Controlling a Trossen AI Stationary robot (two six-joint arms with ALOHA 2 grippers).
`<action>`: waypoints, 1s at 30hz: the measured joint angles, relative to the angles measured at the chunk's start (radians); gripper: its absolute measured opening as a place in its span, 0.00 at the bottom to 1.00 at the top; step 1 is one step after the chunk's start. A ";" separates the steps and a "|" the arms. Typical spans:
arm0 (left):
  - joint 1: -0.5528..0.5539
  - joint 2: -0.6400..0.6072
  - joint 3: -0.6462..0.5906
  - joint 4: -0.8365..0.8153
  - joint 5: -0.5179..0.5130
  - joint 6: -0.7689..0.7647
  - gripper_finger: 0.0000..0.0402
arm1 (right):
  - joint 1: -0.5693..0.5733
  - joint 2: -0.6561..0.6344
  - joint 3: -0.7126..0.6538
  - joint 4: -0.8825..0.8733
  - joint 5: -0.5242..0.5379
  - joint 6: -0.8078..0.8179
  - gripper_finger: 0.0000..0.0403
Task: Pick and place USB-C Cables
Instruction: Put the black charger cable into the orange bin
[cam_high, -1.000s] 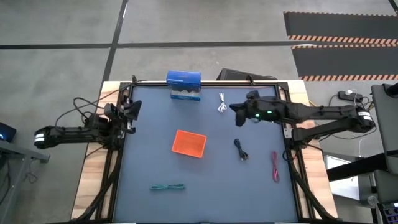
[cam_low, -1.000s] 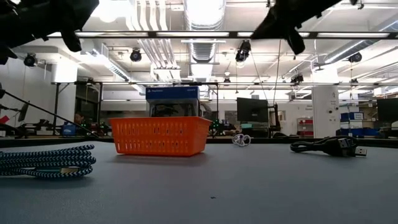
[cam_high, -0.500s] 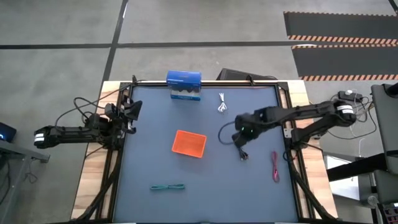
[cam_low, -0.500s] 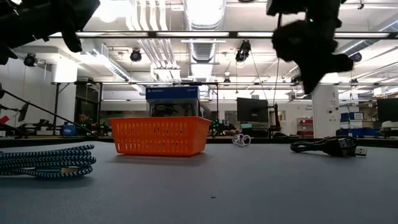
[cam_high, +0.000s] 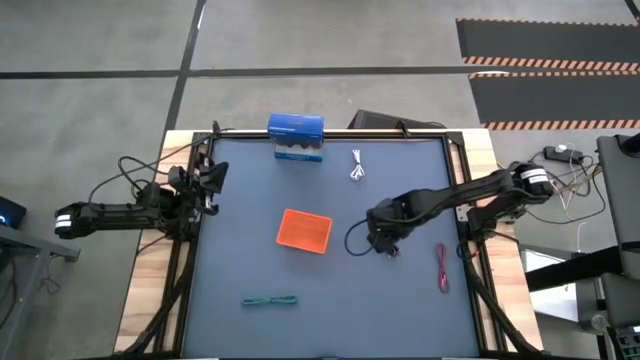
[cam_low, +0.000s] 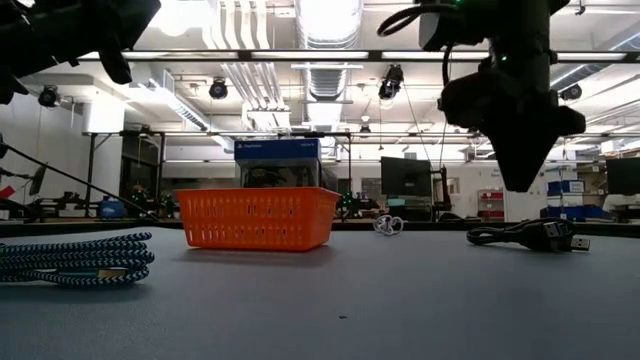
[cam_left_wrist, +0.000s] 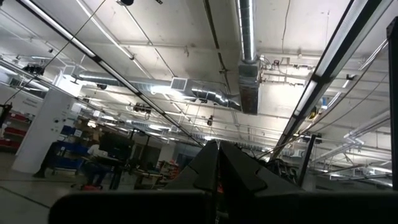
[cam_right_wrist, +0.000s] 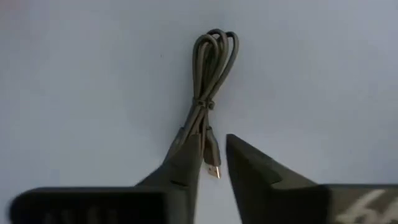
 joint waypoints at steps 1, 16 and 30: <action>0.000 -0.001 0.000 0.000 0.000 0.000 0.00 | 0.000 0.008 0.000 0.005 0.000 -0.004 0.25; 0.000 -0.001 0.000 -0.001 0.000 0.000 0.00 | 0.007 0.145 0.000 0.114 0.008 -0.015 0.51; 0.000 -0.001 0.000 0.000 0.000 0.000 0.00 | 0.008 0.218 0.002 0.126 0.022 -0.038 0.17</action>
